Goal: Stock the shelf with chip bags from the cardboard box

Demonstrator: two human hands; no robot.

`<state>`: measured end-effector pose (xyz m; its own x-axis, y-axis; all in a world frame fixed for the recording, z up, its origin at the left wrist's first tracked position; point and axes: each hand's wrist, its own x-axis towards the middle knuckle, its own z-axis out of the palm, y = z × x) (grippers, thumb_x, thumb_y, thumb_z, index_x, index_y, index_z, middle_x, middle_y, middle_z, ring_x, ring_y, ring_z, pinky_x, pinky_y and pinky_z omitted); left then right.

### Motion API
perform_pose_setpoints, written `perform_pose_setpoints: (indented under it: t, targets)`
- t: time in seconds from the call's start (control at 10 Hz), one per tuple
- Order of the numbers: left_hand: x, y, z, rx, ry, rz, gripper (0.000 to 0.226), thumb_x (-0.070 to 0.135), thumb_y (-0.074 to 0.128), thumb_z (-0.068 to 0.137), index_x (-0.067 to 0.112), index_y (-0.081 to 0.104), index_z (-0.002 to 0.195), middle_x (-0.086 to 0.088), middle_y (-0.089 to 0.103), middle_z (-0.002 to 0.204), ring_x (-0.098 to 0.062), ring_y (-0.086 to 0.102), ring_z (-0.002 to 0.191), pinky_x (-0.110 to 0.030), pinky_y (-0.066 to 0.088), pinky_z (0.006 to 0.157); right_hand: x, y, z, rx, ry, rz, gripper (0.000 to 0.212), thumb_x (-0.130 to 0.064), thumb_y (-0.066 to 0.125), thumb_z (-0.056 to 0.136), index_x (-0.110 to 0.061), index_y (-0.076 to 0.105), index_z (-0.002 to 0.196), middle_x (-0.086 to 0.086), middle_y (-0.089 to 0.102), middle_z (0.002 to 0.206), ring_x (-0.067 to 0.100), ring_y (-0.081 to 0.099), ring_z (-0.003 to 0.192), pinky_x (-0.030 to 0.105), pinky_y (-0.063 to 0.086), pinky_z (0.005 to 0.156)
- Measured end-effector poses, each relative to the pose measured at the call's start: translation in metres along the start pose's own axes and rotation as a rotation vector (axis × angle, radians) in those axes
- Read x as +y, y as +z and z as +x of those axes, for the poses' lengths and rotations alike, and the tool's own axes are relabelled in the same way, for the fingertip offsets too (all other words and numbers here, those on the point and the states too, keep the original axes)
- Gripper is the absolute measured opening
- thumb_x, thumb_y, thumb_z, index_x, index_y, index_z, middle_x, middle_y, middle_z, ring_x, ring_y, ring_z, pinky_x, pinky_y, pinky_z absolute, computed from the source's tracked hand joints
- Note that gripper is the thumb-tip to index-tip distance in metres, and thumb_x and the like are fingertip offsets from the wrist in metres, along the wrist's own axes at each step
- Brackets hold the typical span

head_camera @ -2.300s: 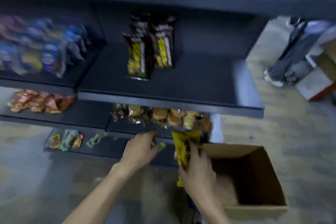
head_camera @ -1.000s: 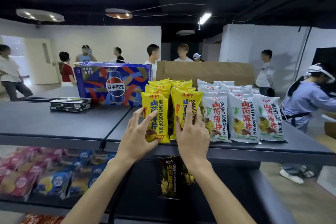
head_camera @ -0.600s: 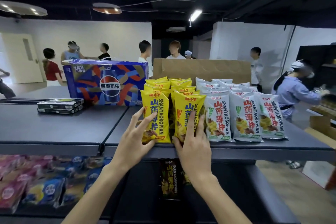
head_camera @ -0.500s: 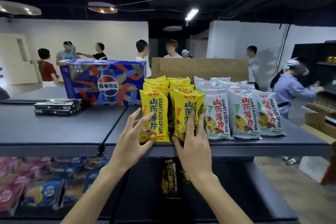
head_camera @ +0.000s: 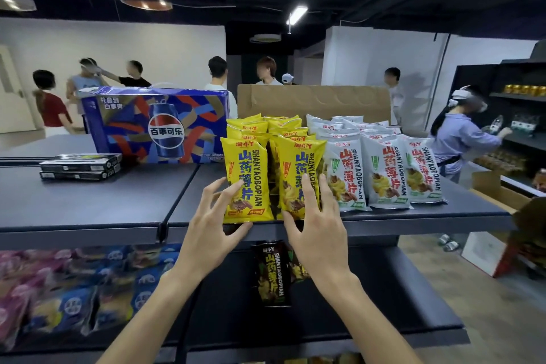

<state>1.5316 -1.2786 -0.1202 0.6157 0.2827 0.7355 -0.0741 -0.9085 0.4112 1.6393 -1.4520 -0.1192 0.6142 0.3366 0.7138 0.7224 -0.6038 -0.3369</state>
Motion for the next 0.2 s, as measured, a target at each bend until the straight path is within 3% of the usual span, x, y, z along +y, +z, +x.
perform_pose_setpoints:
  t: [0.2]
  targets:
    - [0.004,-0.001,-0.020,0.060,-0.035,0.011,0.071,0.034,0.076,0.080,0.035,0.041,0.141,0.008,0.028,0.148,-0.001,0.035,0.130,-0.028,0.046,0.092,0.002,-0.007,-0.020,0.046,-0.009,0.005,0.077,-0.040,0.066,0.088,-0.028,0.026,0.152,0.006,0.018,0.161,0.028,0.037,0.139,0.040,0.049,0.099]
